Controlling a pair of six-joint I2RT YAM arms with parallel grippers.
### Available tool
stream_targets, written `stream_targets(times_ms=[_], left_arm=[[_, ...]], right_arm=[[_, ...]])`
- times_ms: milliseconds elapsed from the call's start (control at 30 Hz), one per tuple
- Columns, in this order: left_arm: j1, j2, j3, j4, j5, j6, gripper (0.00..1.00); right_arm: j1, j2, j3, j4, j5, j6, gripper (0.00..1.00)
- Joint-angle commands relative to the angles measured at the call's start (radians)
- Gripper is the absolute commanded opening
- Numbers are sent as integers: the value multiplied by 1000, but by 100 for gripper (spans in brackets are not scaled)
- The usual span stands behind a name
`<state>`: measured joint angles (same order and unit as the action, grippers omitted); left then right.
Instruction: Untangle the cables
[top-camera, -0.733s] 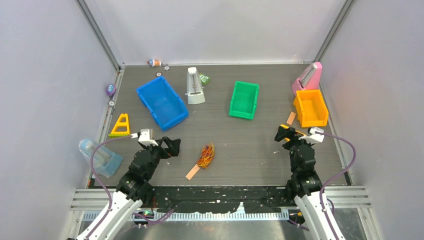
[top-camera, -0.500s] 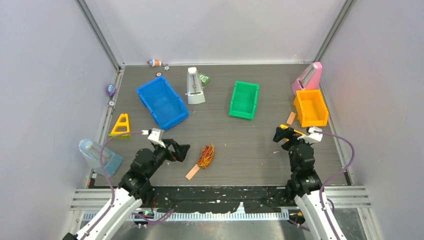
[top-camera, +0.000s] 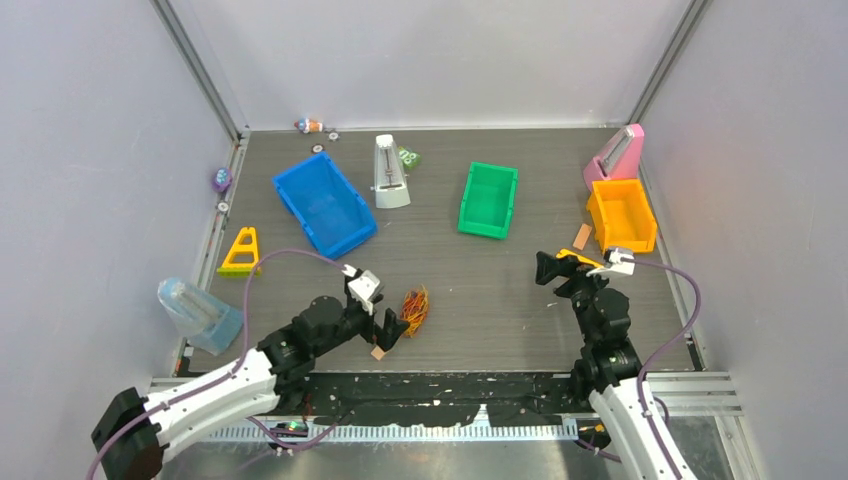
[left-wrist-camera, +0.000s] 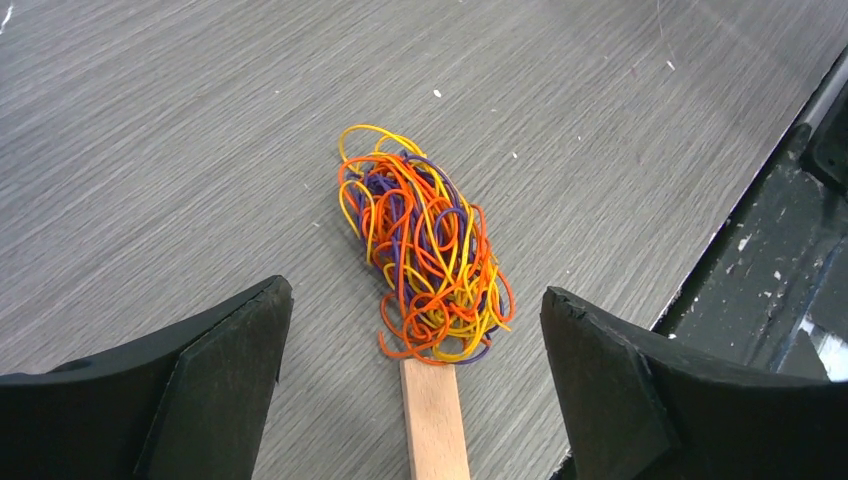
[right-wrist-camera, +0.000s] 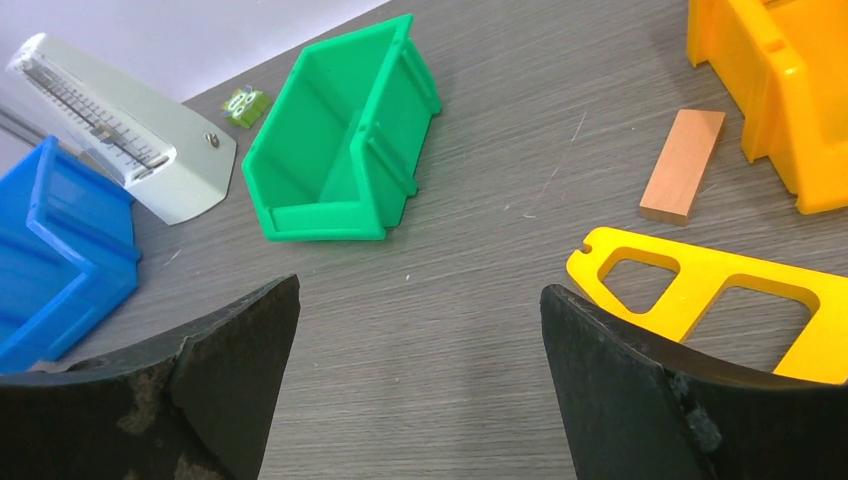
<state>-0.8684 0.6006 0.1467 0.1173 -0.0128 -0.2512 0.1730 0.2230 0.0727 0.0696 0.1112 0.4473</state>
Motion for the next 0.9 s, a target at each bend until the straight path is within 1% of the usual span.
stream_targets(times_ms=[0,33,100,233,267,333,367,400,433,467,500,533,633,733,833,867], left_arm=[[-23,107,83,61,-2,39,92],[-23,147,96,55,8,38,89],[-24,205,124,40,62,35,88],[-23,310,174,16,87,35,86],[-22,334,184,16,92,37,85],[-23,381,202,18,113,44,77],[-23,407,219,16,129,43,71],[-23,429,235,6,141,46,61],[-22,449,250,-6,155,54,48],[-17,460,268,-27,164,59,26],[-7,465,275,-36,173,64,8],[7,462,272,-30,182,63,0],[100,459,255,52,323,24,0],[178,490,287,99,430,-23,0],[208,545,351,107,470,-36,0],[219,568,369,110,480,-39,0]], right_arm=[[0,57,10,80,-29,-8,95],[1,71,12,87,-30,-9,95],[0,86,13,96,-34,-14,95],[0,90,13,96,-37,-16,95],[0,87,12,97,-37,-16,95],[0,80,9,95,-35,-14,95],[0,79,7,97,-34,-14,95],[0,79,6,99,-36,-13,95],[0,80,6,102,-44,-13,95],[0,85,7,107,-56,-18,96],[0,91,9,122,-102,-23,98],[0,105,11,132,-164,-36,99],[15,160,17,206,-249,-50,100],[45,271,39,282,-306,-46,100],[115,404,143,284,-307,-48,100],[128,434,202,269,-296,-50,100]])
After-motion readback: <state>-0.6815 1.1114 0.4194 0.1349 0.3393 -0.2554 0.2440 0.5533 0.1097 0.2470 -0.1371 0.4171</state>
